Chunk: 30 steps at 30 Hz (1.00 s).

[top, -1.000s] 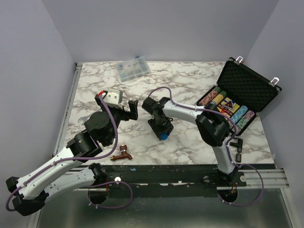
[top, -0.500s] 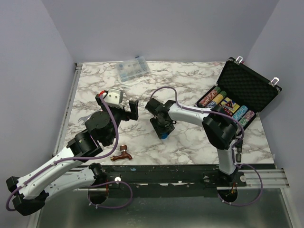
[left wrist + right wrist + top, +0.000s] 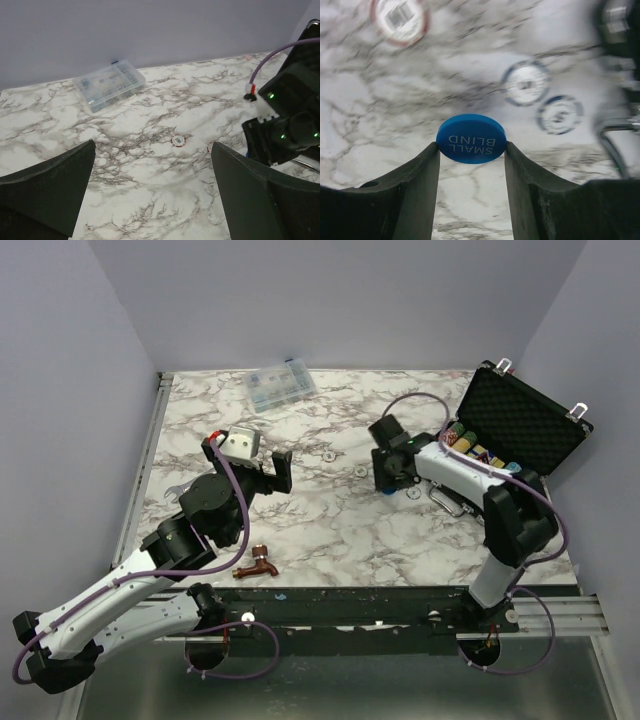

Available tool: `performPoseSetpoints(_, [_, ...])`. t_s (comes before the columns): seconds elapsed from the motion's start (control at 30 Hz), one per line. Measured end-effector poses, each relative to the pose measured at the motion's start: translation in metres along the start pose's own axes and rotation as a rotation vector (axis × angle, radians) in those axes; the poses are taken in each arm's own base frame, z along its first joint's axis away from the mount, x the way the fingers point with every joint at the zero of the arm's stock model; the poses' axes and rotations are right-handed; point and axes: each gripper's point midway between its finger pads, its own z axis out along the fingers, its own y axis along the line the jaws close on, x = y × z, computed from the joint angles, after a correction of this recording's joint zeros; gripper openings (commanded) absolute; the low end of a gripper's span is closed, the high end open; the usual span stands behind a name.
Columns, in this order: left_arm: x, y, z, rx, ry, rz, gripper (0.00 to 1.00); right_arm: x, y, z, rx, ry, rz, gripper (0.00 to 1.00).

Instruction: Pack up texas hold em set

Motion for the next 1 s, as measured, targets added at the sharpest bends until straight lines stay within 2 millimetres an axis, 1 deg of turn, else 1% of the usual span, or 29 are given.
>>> performPoseSetpoints(0.13, [-0.001, -0.001, 0.000, 0.003, -0.001, -0.003, 0.99, -0.034, -0.064, -0.019, 0.064, -0.093, 0.154, 0.30])
performPoseSetpoints(0.17, [-0.001, -0.001, 0.000, 0.004, -0.002, -0.004, 0.99, -0.041, -0.085, -0.023, 0.086, -0.111, 0.203, 0.29])
performPoseSetpoints(0.2, [-0.002, -0.001, 0.000, 0.005, -0.003, -0.005, 0.99, -0.044, -0.100, -0.026, 0.103, -0.121, 0.235, 0.29])
performPoseSetpoints(0.27, [-0.003, -0.001, -0.001, 0.007, -0.006, -0.008, 0.99, -0.049, -0.137, -0.028, 0.147, -0.134, 0.318, 0.29])
performPoseSetpoints(0.33, [-0.004, -0.001, -0.001, 0.008, -0.008, -0.010, 0.99, -0.047, -0.170, -0.026, 0.190, -0.133, 0.396, 0.29])
performPoseSetpoints(0.4, [-0.004, -0.001, -0.002, 0.010, -0.009, -0.012, 0.99, -0.042, -0.190, -0.024, 0.226, -0.124, 0.438, 0.29])
performPoseSetpoints(0.5, [-0.005, -0.001, -0.002, 0.011, -0.010, -0.015, 0.99, -0.038, -0.201, -0.021, 0.267, -0.111, 0.453, 0.29])
performPoseSetpoints(0.73, [-0.006, -0.003, -0.003, 0.022, -0.012, -0.025, 0.99, -0.028, -0.210, -0.004, 0.327, -0.059, 0.444, 0.31])
performPoseSetpoints(1.0, [-0.006, -0.003, -0.003, 0.024, -0.011, -0.029, 0.99, -0.025, -0.219, -0.004, 0.382, -0.058, 0.441, 0.37])
